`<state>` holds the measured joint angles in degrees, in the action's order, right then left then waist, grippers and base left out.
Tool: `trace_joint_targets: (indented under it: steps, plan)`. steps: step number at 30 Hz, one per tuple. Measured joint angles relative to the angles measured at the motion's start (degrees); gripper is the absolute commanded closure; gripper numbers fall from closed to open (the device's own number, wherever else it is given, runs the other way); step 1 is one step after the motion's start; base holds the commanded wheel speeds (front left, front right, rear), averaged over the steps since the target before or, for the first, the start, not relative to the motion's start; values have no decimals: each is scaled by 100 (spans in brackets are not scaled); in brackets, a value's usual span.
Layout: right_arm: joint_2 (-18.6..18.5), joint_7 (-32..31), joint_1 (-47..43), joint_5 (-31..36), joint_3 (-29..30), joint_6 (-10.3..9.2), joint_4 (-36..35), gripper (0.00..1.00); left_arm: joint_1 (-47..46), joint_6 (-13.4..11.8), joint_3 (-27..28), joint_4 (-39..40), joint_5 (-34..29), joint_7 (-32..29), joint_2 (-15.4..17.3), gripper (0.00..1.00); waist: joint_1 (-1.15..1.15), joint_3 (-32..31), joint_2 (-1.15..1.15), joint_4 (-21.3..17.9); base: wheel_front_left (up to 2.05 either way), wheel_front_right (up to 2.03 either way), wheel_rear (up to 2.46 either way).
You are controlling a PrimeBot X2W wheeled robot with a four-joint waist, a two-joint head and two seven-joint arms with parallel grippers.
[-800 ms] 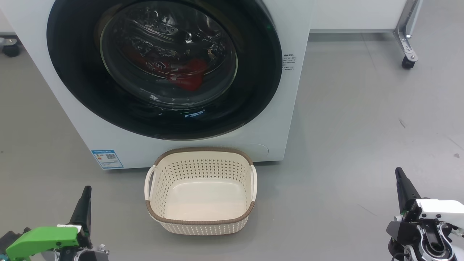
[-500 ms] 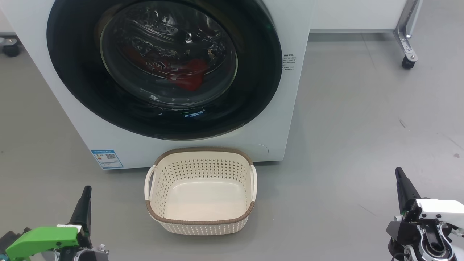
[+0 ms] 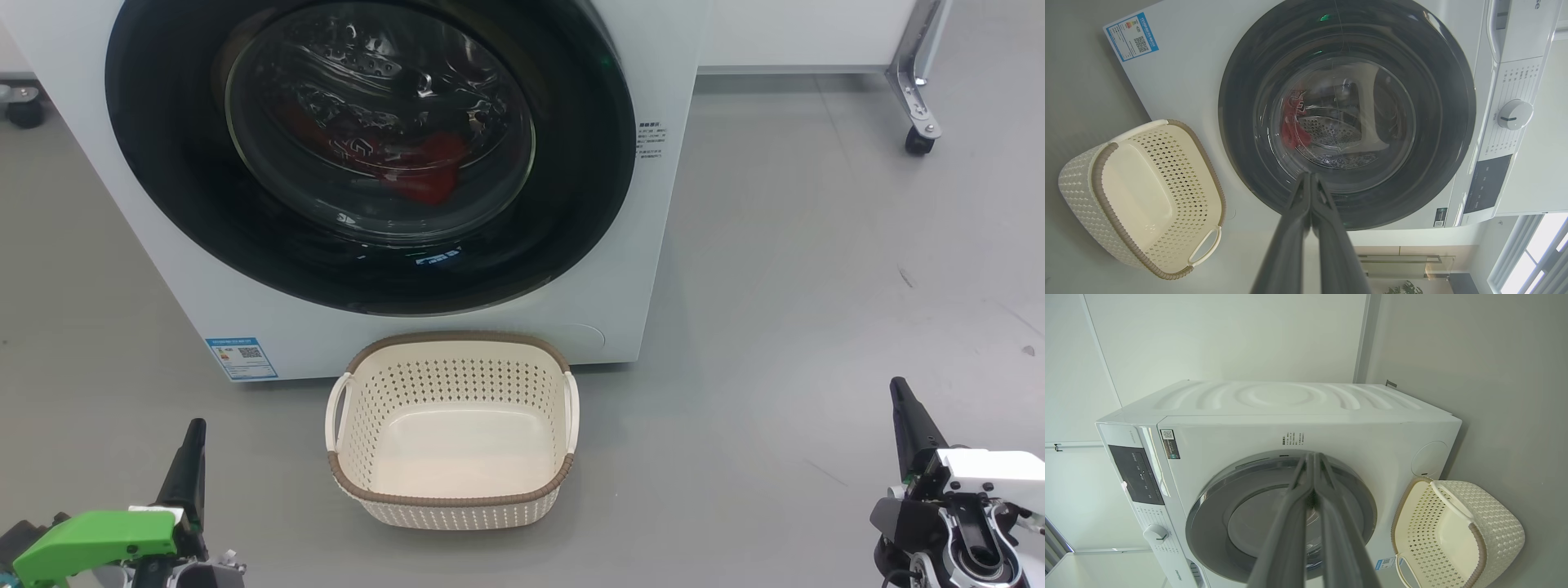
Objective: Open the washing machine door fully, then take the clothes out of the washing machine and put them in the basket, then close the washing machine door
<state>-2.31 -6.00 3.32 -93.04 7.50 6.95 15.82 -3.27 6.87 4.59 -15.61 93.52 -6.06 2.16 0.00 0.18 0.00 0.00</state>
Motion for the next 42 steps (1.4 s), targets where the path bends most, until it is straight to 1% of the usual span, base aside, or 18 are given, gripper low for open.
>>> trace_joint_targets:
  steps: [42]
  plan:
    - [1, 0, 0, 0, 2, 0, 0, 100, 0, 0, 2, 0, 0, 0, -1, 100, 0, 0, 0, 0, 0, 0, 0]
